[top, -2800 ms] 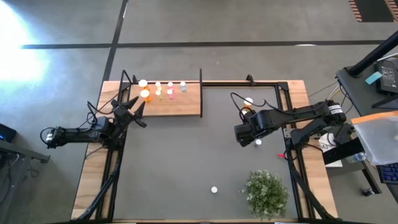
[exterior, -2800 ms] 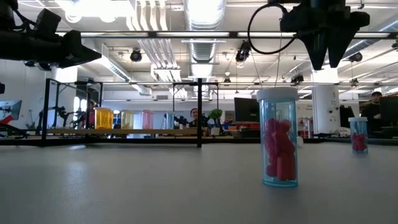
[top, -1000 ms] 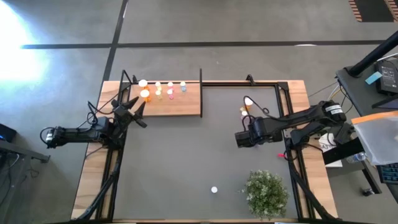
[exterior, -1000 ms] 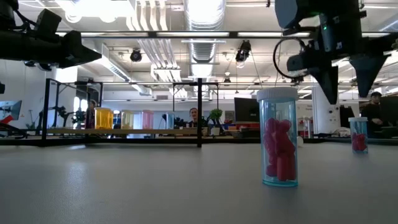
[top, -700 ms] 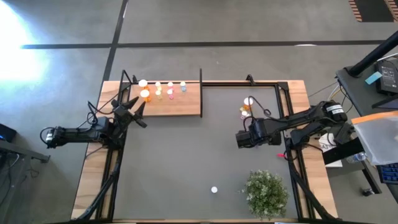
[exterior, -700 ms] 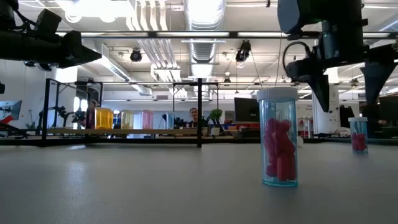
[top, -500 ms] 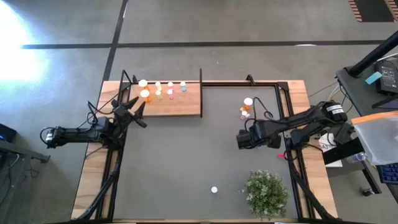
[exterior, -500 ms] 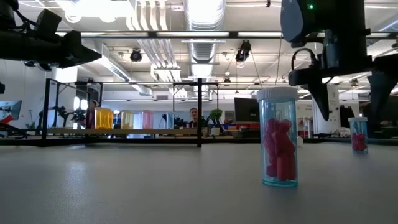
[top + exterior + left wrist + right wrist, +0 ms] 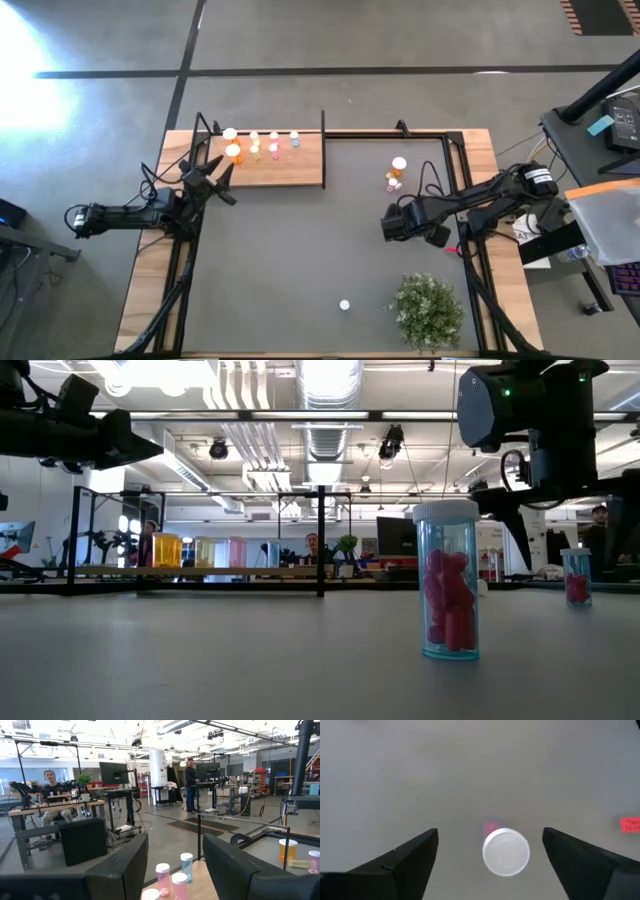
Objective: Pick and place medicine bottles onto shelf by color
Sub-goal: Move the top blue pill bottle to the middle of the table
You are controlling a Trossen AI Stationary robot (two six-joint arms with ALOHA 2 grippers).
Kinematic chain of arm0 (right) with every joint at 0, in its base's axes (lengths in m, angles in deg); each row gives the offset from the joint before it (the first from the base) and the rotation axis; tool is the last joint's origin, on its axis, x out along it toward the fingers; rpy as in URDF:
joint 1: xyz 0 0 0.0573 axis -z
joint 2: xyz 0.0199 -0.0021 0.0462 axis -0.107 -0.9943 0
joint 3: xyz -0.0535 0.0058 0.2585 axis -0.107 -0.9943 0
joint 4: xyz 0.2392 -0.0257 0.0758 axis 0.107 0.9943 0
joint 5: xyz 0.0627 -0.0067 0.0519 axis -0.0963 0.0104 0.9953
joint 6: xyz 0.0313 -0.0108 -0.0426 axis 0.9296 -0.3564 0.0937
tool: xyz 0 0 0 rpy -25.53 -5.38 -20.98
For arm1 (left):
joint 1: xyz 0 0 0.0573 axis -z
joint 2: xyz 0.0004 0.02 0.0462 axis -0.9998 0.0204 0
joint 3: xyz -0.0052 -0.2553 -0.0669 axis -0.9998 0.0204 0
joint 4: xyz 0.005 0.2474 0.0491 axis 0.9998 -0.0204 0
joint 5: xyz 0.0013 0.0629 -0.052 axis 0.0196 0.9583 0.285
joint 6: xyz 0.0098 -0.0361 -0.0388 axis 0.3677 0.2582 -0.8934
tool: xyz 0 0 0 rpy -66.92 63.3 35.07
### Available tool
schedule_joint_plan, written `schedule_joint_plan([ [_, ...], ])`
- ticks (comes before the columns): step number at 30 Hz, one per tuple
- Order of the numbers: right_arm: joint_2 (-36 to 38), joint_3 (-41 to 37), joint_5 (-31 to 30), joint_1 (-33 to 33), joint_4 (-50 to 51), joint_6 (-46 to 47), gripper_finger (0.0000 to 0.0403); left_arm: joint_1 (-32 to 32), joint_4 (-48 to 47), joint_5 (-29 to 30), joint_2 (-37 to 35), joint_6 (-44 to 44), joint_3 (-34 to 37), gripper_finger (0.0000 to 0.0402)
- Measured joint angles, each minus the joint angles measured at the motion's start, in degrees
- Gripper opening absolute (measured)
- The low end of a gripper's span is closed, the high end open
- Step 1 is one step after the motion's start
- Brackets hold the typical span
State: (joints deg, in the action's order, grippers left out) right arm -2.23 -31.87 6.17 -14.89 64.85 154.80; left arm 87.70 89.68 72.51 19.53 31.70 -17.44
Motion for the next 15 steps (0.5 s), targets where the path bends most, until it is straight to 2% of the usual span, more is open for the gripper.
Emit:
schedule_joint_plan([
  [15, 0.00, -1.39, 0.52, 0.00, -2.31, 2.26, 0.0182, 0.00, 0.00, 0.00, 0.00, 0.00, 0.00, 0.0173],
])
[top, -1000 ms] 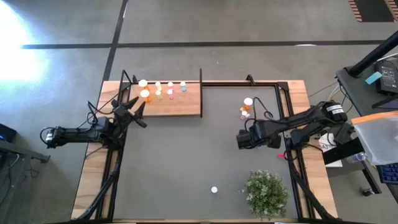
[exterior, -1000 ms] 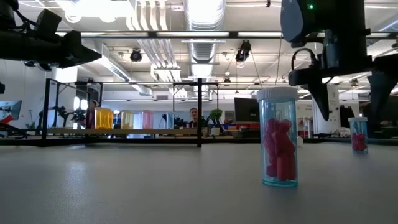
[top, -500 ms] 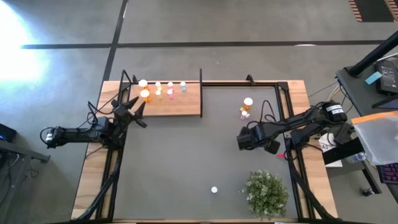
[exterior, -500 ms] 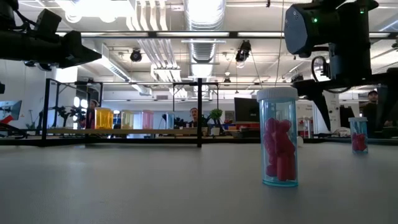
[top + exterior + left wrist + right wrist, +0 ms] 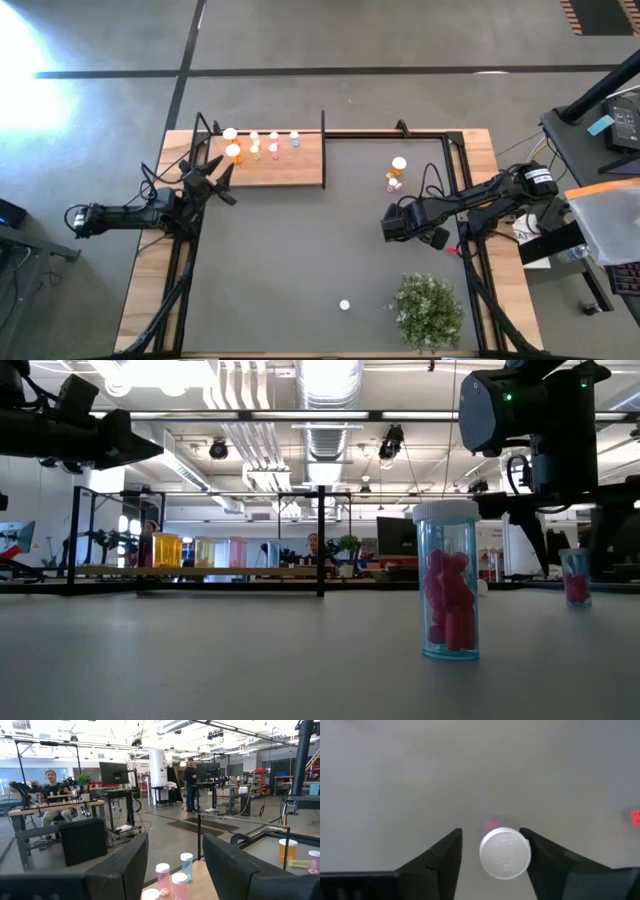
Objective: Pick and place medicine bottles onto shelf by color
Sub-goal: Move the top blue pill bottle to the middle of the table
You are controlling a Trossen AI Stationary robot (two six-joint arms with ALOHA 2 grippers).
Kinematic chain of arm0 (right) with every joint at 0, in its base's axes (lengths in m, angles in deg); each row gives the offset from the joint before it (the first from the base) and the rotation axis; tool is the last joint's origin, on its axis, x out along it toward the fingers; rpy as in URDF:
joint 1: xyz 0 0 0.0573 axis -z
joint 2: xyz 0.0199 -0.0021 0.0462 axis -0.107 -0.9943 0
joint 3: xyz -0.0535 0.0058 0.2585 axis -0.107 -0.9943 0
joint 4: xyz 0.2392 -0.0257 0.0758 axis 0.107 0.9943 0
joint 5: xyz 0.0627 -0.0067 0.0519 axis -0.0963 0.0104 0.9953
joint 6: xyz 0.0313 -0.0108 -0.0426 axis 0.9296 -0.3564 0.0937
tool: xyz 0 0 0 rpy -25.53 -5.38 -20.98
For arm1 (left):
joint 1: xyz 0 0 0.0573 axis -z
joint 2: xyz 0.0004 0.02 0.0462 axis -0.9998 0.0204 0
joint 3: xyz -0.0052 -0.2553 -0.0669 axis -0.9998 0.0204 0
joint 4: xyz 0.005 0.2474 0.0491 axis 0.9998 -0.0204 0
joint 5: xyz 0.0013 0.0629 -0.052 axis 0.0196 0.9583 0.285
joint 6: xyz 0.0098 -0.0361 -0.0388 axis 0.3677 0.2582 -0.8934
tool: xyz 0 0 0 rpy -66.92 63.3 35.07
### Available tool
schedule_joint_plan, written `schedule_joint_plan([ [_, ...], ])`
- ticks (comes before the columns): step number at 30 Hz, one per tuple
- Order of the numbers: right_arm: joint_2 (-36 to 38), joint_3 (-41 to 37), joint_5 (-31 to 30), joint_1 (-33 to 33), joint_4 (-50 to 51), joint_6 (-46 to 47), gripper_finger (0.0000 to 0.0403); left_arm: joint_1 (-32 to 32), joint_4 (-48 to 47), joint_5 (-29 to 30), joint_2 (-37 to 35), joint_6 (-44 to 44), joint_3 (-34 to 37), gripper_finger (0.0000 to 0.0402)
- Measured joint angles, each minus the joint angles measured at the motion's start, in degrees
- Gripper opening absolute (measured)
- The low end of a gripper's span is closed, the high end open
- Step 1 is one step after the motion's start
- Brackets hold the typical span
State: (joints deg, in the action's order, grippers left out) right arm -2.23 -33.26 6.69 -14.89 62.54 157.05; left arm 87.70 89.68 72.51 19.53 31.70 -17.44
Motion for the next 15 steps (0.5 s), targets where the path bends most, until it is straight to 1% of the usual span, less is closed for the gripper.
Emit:
schedule_joint_plan([
  [3, -0.14, 0.00, 0.01, 0.00, 0.02, -0.02, 0.0160, 0.00, -0.02, 0.00, 0.00, 0.00, 0.00, 0.0173],
  [10, -0.22, 0.00, 0.03, 0.00, -0.12, -0.12, 0.0141, 0.00, -0.01, 0.00, 0.00, 0.00, -0.01, 0.0173],
  [15, -0.31, 0.00, 0.03, 0.00, -0.16, -0.15, 0.0112, 0.01, 0.00, 0.00, 0.00, 0.00, -0.01, 0.0173],
])
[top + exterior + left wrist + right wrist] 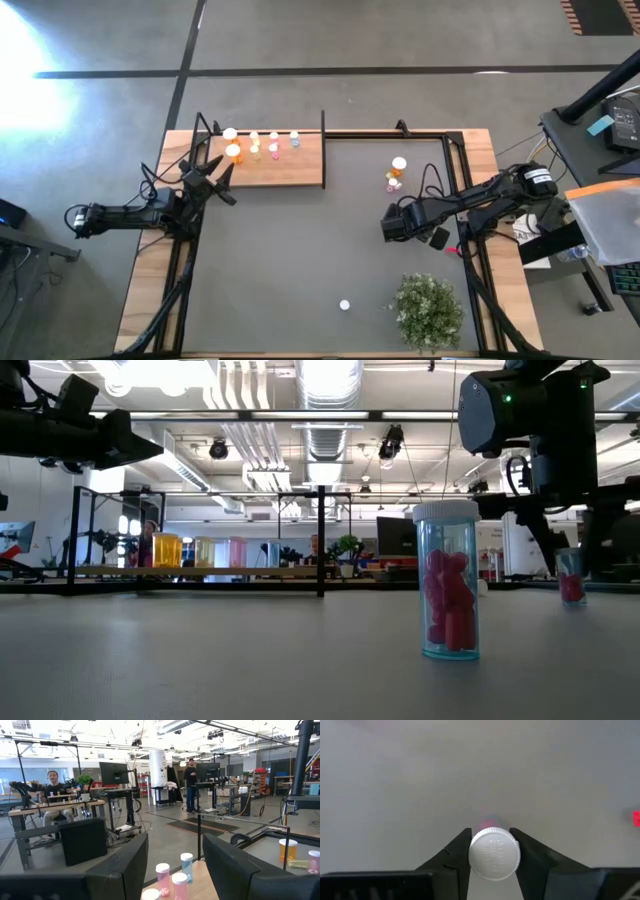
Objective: Pick and place medicine bottles onto shelf by color
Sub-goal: Move the top blue pill bottle to the middle of the table
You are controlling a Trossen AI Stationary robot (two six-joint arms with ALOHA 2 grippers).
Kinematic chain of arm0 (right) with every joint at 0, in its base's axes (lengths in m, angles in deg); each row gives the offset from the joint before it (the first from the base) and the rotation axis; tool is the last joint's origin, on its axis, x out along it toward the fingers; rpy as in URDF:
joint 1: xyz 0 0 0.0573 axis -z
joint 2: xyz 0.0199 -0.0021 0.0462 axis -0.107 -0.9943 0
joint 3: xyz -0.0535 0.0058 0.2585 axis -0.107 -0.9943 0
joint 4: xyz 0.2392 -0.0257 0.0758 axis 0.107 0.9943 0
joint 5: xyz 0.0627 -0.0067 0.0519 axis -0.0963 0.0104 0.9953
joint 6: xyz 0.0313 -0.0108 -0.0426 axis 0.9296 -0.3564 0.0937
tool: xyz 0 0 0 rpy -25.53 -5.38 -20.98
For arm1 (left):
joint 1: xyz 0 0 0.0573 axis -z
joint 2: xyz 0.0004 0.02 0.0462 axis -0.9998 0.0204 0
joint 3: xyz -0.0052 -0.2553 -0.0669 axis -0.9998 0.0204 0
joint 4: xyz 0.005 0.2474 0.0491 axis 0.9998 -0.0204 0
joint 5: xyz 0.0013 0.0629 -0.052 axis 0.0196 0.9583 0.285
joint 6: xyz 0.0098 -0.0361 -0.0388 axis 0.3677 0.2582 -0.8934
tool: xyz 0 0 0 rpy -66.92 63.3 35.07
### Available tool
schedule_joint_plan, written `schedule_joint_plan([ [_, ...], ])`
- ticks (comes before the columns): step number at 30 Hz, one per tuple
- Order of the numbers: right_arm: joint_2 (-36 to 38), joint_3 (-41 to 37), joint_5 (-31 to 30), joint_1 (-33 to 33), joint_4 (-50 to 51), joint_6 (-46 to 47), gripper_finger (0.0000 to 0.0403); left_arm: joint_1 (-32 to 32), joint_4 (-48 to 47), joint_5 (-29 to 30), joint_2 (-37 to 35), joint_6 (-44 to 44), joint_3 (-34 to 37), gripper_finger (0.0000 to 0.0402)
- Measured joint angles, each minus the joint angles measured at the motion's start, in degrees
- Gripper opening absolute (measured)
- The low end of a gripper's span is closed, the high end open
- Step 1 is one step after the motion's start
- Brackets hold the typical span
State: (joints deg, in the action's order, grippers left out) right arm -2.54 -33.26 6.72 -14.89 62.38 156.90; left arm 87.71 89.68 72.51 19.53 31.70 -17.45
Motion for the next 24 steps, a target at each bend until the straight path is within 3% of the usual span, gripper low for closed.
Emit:
schedule_joint_plan([
  [5, -0.01, 0.00, 0.00, 0.00, -1.15, -0.02, 0.0094, 0.00, -0.02, 0.00, 0.00, 0.00, 0.00, 0.0173],
  [11, -0.02, 0.00, -0.04, 0.02, -6.78, -0.56, 0.0121, 0.01, -0.02, 0.00, 0.00, 0.00, -0.01, 0.0173],
  [20, -1.56, 0.02, -3.57, 1.06, -21.57, -11.74, 0.0109, 0.00, -0.03, 0.00, 0.02, 0.00, 0.00, 0.0173],
  [24, -3.34, 2.78, -3.58, 2.07, -22.66, -17.31, 0.0101, -0.01, -0.04, 0.00, 0.00, 0.00, 0.01, 0.0173],
])
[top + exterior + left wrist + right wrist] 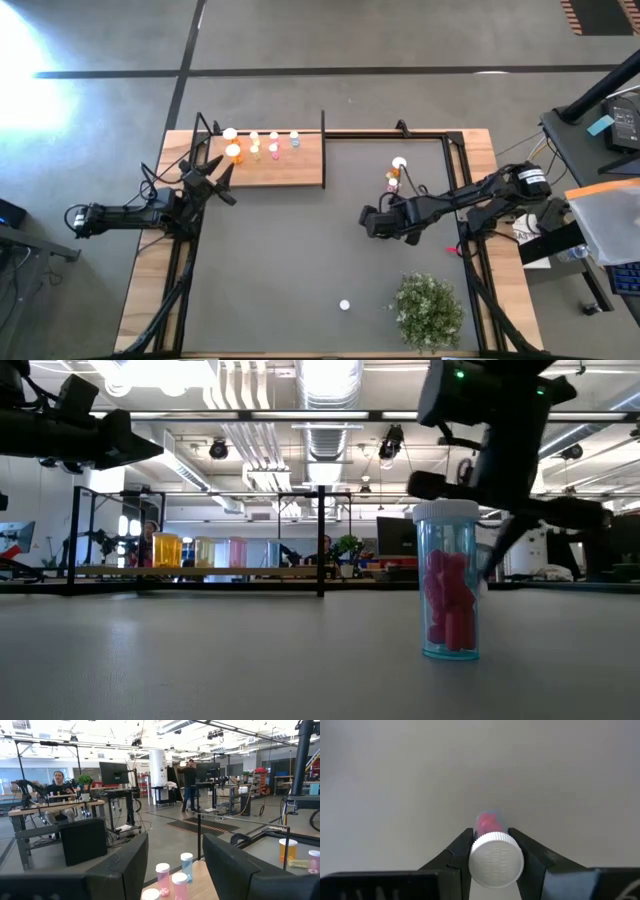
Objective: Pick and place medicine bottles onto shelf by color
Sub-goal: Move the top blue pill bottle to the middle of the table
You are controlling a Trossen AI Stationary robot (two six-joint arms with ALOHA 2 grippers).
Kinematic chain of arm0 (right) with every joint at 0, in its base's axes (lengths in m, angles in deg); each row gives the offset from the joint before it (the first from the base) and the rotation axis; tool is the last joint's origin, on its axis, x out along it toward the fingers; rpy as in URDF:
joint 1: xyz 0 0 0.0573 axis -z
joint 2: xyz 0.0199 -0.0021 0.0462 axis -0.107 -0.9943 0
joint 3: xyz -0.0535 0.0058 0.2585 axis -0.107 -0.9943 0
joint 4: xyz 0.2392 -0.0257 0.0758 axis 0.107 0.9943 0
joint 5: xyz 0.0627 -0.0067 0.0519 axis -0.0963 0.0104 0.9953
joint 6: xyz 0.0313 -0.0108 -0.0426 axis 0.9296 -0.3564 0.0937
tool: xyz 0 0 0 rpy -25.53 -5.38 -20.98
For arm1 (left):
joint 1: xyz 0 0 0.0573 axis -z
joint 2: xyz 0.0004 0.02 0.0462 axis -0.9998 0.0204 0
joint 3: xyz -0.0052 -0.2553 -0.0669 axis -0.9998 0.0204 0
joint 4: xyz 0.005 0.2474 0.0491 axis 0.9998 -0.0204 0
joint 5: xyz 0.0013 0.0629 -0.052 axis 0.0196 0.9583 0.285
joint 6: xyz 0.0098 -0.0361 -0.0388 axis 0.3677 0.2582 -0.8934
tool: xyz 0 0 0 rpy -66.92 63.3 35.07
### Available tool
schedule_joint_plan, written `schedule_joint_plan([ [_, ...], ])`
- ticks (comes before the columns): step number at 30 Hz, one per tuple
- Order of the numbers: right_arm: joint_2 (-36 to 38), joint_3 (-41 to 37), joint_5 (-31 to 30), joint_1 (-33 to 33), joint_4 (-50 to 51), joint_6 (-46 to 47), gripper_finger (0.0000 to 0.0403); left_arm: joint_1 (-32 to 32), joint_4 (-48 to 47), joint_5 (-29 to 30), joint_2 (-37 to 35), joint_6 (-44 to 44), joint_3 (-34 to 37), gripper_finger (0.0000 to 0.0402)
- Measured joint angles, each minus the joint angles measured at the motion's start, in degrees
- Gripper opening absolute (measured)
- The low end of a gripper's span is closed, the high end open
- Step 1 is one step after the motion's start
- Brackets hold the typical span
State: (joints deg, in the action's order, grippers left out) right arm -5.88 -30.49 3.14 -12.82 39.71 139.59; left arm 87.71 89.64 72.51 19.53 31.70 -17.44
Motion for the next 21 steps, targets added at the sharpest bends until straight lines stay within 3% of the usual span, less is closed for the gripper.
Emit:
schedule_joint_plan([
  [12, -14.13, 21.43, -2.30, 0.29, 11.85, -16.68, 0.0101, 0.01, 0.07, 0.00, 0.25, 0.01, -0.01, 0.0173],
  [21, -21.73, 35.14, -3.31, 1.89, 14.49, -35.57, 0.0100, 0.01, 0.06, 0.00, 0.33, 0.00, -0.02, 0.0173],
])
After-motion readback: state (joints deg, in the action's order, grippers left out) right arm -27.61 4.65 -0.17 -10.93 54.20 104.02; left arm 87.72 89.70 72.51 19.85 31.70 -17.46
